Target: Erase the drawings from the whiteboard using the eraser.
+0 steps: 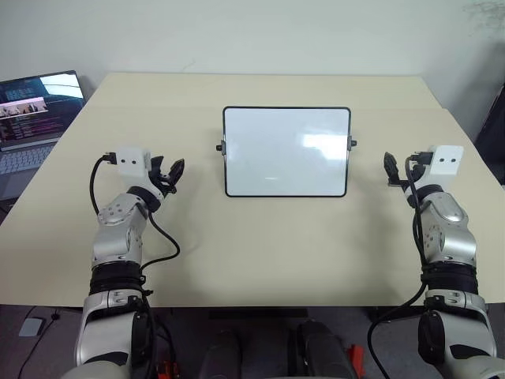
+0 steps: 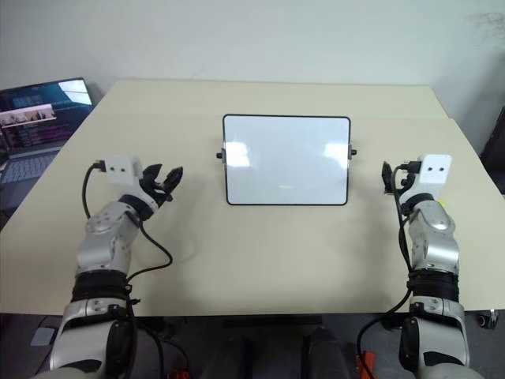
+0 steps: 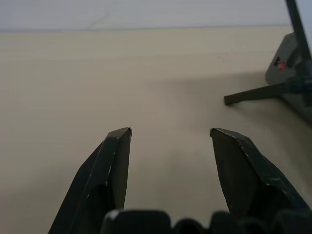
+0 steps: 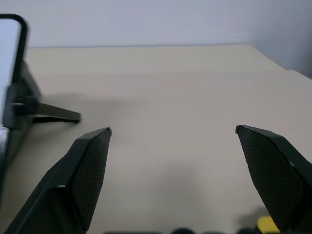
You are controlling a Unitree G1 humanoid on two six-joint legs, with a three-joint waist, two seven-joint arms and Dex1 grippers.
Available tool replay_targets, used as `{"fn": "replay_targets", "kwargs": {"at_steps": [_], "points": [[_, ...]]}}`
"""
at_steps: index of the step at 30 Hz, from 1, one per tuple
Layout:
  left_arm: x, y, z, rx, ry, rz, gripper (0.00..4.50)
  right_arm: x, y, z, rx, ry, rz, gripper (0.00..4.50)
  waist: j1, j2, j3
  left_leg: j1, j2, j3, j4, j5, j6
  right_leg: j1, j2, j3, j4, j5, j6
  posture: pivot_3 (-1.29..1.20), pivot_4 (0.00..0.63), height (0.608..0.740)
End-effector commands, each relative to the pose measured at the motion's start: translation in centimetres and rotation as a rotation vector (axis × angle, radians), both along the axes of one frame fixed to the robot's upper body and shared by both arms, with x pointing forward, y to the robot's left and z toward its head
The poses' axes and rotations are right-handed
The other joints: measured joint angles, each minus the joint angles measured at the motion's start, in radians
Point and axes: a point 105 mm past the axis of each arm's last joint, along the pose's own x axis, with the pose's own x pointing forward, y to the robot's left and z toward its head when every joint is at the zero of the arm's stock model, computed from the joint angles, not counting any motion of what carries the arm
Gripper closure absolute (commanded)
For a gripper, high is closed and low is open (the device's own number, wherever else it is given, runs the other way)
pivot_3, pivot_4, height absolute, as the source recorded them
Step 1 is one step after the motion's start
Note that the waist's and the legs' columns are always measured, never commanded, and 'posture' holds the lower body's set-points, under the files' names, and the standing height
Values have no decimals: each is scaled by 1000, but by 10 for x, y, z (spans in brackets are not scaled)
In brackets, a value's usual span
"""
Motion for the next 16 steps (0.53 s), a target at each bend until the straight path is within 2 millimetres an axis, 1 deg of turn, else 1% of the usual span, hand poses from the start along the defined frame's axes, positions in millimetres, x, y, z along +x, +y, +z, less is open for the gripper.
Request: {"fn": "replay_targets", "kwargs": {"at_steps": [1, 6, 10, 16], "points": [[0, 2, 6, 19, -40, 26, 1715, -2, -9, 14, 35, -90, -31, 32, -2, 0, 0, 0, 0, 0, 0, 0, 0, 0, 0, 0, 0, 0, 0, 0, 150, 740], [5, 2, -4, -2, -21, 44, 1715, 8, 1, 14, 42, -100, 5, 32, -8, 0, 0, 2, 0, 1, 0, 0, 0, 1, 0, 1, 0, 0, 0, 0, 150, 740], [3, -2, -10, -7, -13, 39, 1715, 11, 4, 6, 50, -86, 8, 32, -8, 0, 0, 2, 0, 1, 0, 0, 0, 1, 0, 1, 0, 0, 0, 0, 150, 740], [-2, -5, -14, -2, -8, 25, 1715, 14, 8, 8, 40, -88, 25, 32, -8, 0, 0, 2, 0, 1, 0, 0, 0, 1, 0, 1, 0, 0, 0, 0, 150, 740]]}}
